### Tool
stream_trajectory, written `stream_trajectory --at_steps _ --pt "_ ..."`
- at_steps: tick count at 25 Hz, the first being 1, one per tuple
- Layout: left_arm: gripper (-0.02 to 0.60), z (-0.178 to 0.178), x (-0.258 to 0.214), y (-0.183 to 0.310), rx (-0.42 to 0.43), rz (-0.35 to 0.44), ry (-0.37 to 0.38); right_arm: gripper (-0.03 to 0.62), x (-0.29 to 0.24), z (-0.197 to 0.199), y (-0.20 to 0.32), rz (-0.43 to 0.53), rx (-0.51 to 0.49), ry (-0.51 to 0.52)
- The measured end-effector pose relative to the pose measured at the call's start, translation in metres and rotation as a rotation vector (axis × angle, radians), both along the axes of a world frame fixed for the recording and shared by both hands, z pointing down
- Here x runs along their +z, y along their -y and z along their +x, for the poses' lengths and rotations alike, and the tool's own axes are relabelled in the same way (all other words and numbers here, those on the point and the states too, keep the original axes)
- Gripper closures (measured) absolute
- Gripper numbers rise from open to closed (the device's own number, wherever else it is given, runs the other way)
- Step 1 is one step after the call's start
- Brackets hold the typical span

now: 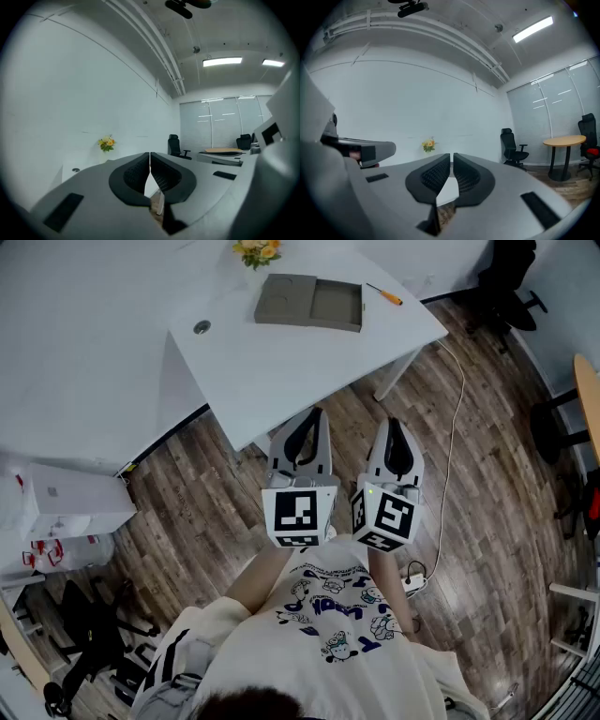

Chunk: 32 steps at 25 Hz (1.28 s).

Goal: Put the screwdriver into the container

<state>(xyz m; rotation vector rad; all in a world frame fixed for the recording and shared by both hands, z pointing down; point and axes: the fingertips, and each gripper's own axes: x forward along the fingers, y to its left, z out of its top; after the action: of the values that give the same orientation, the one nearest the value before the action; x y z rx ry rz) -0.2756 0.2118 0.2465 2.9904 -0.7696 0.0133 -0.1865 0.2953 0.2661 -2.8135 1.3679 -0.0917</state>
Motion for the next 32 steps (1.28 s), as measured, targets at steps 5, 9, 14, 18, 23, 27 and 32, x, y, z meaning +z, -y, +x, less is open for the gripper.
stream_trajectory --at_steps 5,9,14,18,23,27,32 --pt "0.563 0.008 0.001 0.002 0.004 -0.002 0.005 0.553 -0.001 0.006 0.004 0.003 -0.002 0.001" --pt "0.563 0.012 0.000 0.007 0.006 -0.002 0.006 0.553 -0.001 0.010 0.007 0.001 0.002 0.003" --pt "0.563 0.019 -0.001 0.011 0.012 -0.002 0.008 0.553 0.000 0.018 0.010 -0.003 0.007 0.007" --pt "0.563 0.028 0.001 0.020 0.018 -0.003 0.013 0.553 0.003 0.029 0.019 0.002 0.013 0.015" --pt "0.563 0.045 0.001 0.039 0.025 -0.005 0.013 0.551 0.003 0.047 0.036 0.008 0.024 0.024" --pt "0.563 0.063 0.002 0.059 0.036 -0.006 0.016 0.551 0.006 0.065 0.055 0.011 0.040 0.035" --pt "0.563 0.088 0.003 0.084 0.056 -0.002 0.017 0.551 0.011 0.090 0.078 0.011 0.056 0.044"
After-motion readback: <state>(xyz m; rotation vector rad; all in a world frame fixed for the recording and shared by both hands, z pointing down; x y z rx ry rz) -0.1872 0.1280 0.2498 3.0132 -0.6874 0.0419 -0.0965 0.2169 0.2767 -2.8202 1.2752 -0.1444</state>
